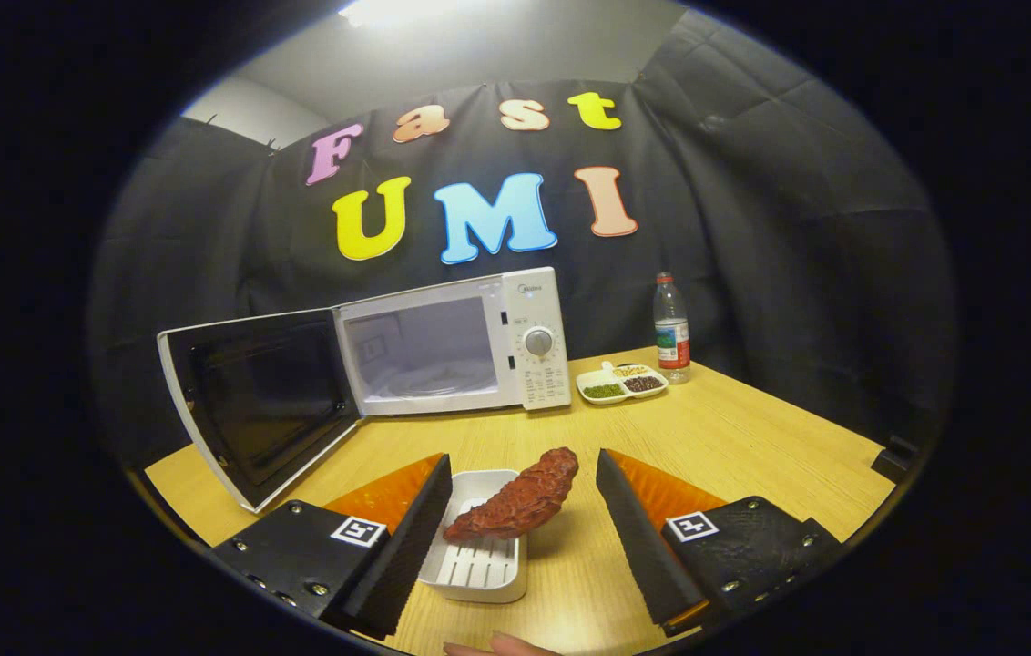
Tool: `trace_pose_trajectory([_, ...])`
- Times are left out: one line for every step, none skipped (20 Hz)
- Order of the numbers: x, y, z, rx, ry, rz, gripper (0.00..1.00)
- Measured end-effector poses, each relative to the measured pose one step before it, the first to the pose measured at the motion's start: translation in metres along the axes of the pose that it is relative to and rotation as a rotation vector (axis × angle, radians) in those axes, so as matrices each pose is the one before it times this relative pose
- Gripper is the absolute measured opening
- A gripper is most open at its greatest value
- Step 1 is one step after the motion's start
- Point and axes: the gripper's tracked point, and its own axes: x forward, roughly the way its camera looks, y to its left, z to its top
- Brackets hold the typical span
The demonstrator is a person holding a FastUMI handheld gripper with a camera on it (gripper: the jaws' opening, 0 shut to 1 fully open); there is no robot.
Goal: Open the microwave, put the food inside, and close the microwave door.
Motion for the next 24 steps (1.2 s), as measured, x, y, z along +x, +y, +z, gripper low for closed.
trace_pose_trajectory([0.00857,-0.00535,-0.00496,0.0298,0.01939,0.00296,0.97])
trace_pose_trajectory([0.00772,-0.00194,-0.00532,0.03964,0.02138,0.01208,0.97])
trace_pose_trajectory([0.00828,-0.0012,-0.00418,0.04174,0.01799,0.01657,0.97])
trace_pose_trajectory([0.0085,-0.00162,-0.00364,0.0346,0.01608,0.00945,0.97])
trace_pose_trajectory([0.00845,-0.00294,-0.00367,0.02976,0.01242,0.00704,0.96])
trace_pose_trajectory([0.00493,0.00048,-0.00426,0.03196,0.01207,0.01738,0.96])
trace_pose_trajectory([0.00355,0.00594,0.00262,0.05399,0.00451,0.04651,0.96])
trace_pose_trajectory([0.00471,0.00651,-0.00028,0.05352,-0.00491,0.03415,0.92])
trace_pose_trajectory([0.00434,0.00203,0.00128,0.03823,-0.00121,0.01467,0.82])
trace_pose_trajectory([0.00533,-0.00003,-0.00213,0.01751,0.01145,0.00878,0.81])
trace_pose_trajectory([0.00392,0.00228,-0.00496,0.00802,0.01398,0.00799,0.74])
trace_pose_trajectory([0.0005,-0.00772,0.00125,0.01306,-0.00335,-0.02453,0.66])
trace_pose_trajectory([0.00848,-0.0004,0.00208,0.02185,-0.01138,-0.00074,0.3])
trace_pose_trajectory([-0.00657,0.00366,0.00121,0.01448,-0.00704,0.00527,0.31])
trace_pose_trajectory([-0.01495,0.00549,0.00518,0.02772,-0.00293,0.01857,0.27])
trace_pose_trajectory([0.00374,0.00957,0.00125,0.0312,0.00186,0.04359,0.22])
trace_pose_trajectory([0.00454,0.00486,0.00094,0.00845,-0.00147,0.01278,0.17])
trace_pose_trajectory([0.00047,-0.00134,0.003,-0.01951,-0.01012,-0.01064,0.16])
trace_pose_trajectory([-0.00634,0.00409,0.00596,-0.01623,-0.01162,-0.01373,0.15])
trace_pose_trajectory([0.0036,0.00581,0.00304,-0.02791,-0.00242,0.00147,0.12])
trace_pose_trajectory([-0.00277,0.0092,0.00665,-0.02502,-0.01403,0.00991,0.12])
trace_pose_trajectory([-0.00211,0.00774,0.00418,-0.02591,-0.00537,0.00527,0.12])
trace_pose_trajectory([-0.0003,0.00536,0.0059,-0.00999,-0.00694,-0.00236,0.12])
trace_pose_trajectory([0.00193,0.00593,0.00332,0.00053,0.00031,0.00017,0.12])
